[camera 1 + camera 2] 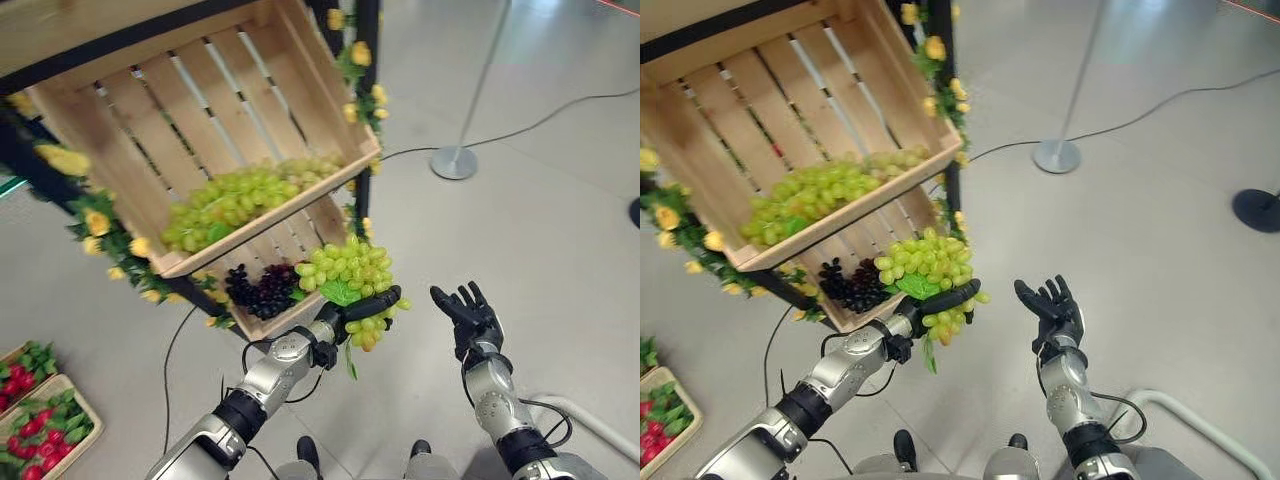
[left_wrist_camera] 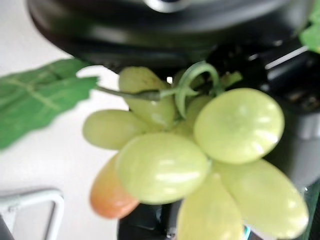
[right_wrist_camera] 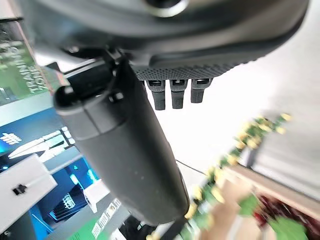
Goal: Pick up the fruits from the basket on one side to the basket on the other side
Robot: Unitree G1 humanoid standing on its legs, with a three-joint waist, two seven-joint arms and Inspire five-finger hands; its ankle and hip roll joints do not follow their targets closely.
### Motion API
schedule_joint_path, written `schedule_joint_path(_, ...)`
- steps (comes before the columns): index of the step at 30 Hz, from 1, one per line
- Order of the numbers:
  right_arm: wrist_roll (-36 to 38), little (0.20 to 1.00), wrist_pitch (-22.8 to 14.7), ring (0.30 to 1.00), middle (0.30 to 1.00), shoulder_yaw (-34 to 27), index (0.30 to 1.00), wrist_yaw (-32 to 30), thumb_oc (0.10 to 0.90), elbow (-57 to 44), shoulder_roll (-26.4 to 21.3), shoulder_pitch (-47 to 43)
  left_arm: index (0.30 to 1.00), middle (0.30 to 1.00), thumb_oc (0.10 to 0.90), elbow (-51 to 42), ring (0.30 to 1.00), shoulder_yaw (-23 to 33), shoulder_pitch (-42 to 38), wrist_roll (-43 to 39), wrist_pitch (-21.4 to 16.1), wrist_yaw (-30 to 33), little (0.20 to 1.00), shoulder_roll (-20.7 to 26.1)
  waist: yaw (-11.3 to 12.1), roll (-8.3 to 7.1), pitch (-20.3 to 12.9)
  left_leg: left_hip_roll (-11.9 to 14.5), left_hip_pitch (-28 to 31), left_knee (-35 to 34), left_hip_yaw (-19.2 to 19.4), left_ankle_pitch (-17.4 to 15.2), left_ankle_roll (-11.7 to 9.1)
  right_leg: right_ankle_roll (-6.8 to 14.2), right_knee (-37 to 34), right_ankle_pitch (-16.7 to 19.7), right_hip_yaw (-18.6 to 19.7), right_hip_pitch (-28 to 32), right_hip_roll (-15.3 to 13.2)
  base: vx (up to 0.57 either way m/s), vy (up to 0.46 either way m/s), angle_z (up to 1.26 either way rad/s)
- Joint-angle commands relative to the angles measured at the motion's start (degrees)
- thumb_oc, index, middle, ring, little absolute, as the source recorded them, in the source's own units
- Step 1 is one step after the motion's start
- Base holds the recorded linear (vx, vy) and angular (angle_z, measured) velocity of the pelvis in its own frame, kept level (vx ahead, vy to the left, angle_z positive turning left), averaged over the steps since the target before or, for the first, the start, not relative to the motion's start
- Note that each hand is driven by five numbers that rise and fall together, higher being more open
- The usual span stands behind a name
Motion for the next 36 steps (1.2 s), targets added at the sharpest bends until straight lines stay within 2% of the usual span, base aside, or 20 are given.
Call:
schedule_joint_path(1, -1.8, 0.900, -7.2, 0.900, 0.900, 0.4, 0.900, 0.6, 0.800, -3.4, 0.8, -0.2, 0.300, 0.300, 0.400, -9.2, 0.300, 3.5, -1.0, -2.0, -4.2, -2.4, 0.300, 0.1, 0.6, -1.08, -2.8, -0.9, -2.5, 3.6, -5.8, -0.6, 1.9, 0.0, 12.6, 4.1, 6.4, -8.5, 0.3, 0.01, -0.119, 0.07)
schedule_joint_path(3, -1.1, 0.900, -7.1, 0.900, 0.900, 0.7, 0.900, 0.9, 0.800, -3.0, 1.3, -0.3, 0.300, 0.300, 0.400, -10.1, 0.300, 3.8, -1.1, -1.4, -4.4, -2.5, 0.300, 0.6, 0.3, -1.61, -2.4, -0.7, -2.9, 4.6, -6.7, -1.5, 1.7, -0.1, 8.2, 4.8, 8.7, -8.8, 0.5, 0.01, -0.238, 0.34)
schedule_joint_path(5, 0.1, 0.900, -6.4, 0.900, 0.900, 1.2, 0.900, 0.9, 0.800, -1.2, 1.5, -0.8, 0.300, 0.300, 0.400, -9.7, 0.300, 3.3, -2.0, -0.6, -5.6, -2.7, 0.300, 1.0, -0.1, -2.19, -2.5, 0.6, -3.6, 5.2, -7.1, -1.8, 1.4, -0.2, 4.1, 4.0, 11.1, -7.4, 1.7, 0.02, -0.262, 0.66)
schedule_joint_path(6, 0.3, 0.900, -6.0, 0.900, 0.900, 1.1, 0.900, 0.7, 0.800, -1.0, 1.5, -0.7, 0.300, 0.300, 0.400, -9.6, 0.300, 3.6, -1.7, -0.1, -5.9, -3.1, 0.300, 0.8, 0.1, -2.33, -2.6, 0.9, -3.4, 4.9, -6.9, -1.5, 1.4, -0.2, 3.5, 4.2, 10.9, -7.0, 1.8, 0.06, -0.191, 0.67)
schedule_joint_path(9, -0.4, 0.900, -4.1, 0.900, 0.900, 0.5, 0.900, 1.1, 0.800, -1.2, 0.8, 1.3, 0.300, 0.300, 0.400, -12.2, 0.300, 4.3, -0.6, 1.5, -6.5, -5.5, 0.300, 0.7, 0.4, -2.72, -4.0, 3.2, -2.4, 1.9, -5.5, 1.3, -0.5, -0.5, -1.1, 5.5, 8.2, -3.8, 2.3, 0.11, -0.135, 0.52)
schedule_joint_path(13, -0.2, 0.900, -2.0, 0.900, 0.900, -0.3, 0.900, 1.1, 0.800, -0.1, -0.3, 3.4, 0.300, 0.300, 0.400, -18.1, 0.300, 6.0, -0.3, 1.4, -7.3, -8.3, 0.300, 2.7, 0.9, -2.12, -5.9, 4.9, -2.3, -1.8, -6.3, 3.9, -2.5, -0.7, -6.7, 6.6, 6.1, -0.1, 3.0, 0.12, -0.038, 0.17)
schedule_joint_path(15, 0.3, 0.900, -1.2, 0.900, 0.900, -0.6, 0.900, 1.4, 0.800, 1.1, -0.6, 3.8, 0.300, 0.300, 0.400, -21.4, 0.300, 6.8, -0.4, 0.2, -7.1, -10.0, 0.300, 3.6, 1.2, -1.81, -6.5, 5.2, -2.8, -1.8, -6.3, 3.9, -3.2, -0.6, -7.4, 6.5, 4.9, 0.3, 2.7, 0.05, 0.005, 0.11)
schedule_joint_path(19, -0.4, 0.900, 0.3, 0.900, 0.900, -0.4, 0.900, 0.7, 0.800, 2.6, -0.1, 4.5, 0.300, 0.300, 0.400, -29.3, 0.300, 7.9, -0.5, -5.2, -4.2, -16.4, 0.300, 4.9, 1.8, -1.47, -7.8, 5.0, -3.0, -1.8, -7.2, 3.5, -3.3, -0.5, -7.4, 6.0, 3.9, 0.7, 2.3, 0.05, 0.025, 0.06)
schedule_joint_path(22, -0.4, 0.900, 0.5, 0.900, 0.900, 0.2, 0.900, 0.3, 0.800, 3.4, 0.2, 4.3, 0.300, 0.300, 0.400, -31.9, 0.300, 7.7, -1.0, -6.1, -4.5, -18.1, 0.300, 5.4, 1.9, -1.28, -8.2, 5.0, -2.8, -1.8, -7.3, 3.4, -3.4, -0.6, -7.4, 5.8, 3.7, 1.0, 2.3, 0.02, 0.013, 0.02)
schedule_joint_path(26, -1.2, 0.900, 1.6, 0.900, 0.900, 0.9, 0.900, -0.1, 0.800, 5.3, 1.0, 3.7, 0.300, 0.300, 0.400, -36.7, 0.300, 8.3, -3.5, -11.8, -4.0, -19.4, 0.300, 6.4, 2.3, -1.09, -9.5, 4.8, -2.2, -1.8, -7.7, 2.6, -3.4, -0.5, -7.4, 5.0, 4.0, 1.8, 2.2, 0.07, 0.021, 0.02)
schedule_joint_path(31, -2.2, 0.900, 2.3, 0.900, 0.900, 1.0, 0.900, -0.1, 0.800, 7.5, 1.4, 3.5, 0.300, 0.300, 0.400, -41.5, 0.300, 10.2, -5.7, -12.8, -3.8, -18.6, 0.300, 6.7, 2.3, -1.03, -10.7, 4.9, -1.7, -1.8, -7.7, 2.3, -3.5, -0.2, -7.4, 4.6, 4.3, 2.2, 2.2, 0.05, 0.004, 0.03)
schedule_joint_path(36, -2.9, 0.900, 3.2, 0.900, 0.900, 0.6, 0.900, 0.8, 0.800, 9.5, 1.3, 4.1, 0.300, 0.300, 0.400, -43.1, 0.300, 13.8, -9.8, -16.4, -3.6, -12.9, 0.300, 9.2, 1.9, -0.95, -12.0, 5.1, -1.4, -1.8, -7.1, 2.1, -3.8, -0.1, -7.4, 4.2, 4.6, 2.3, 2.3, 0.05, 0.001, 0.01)
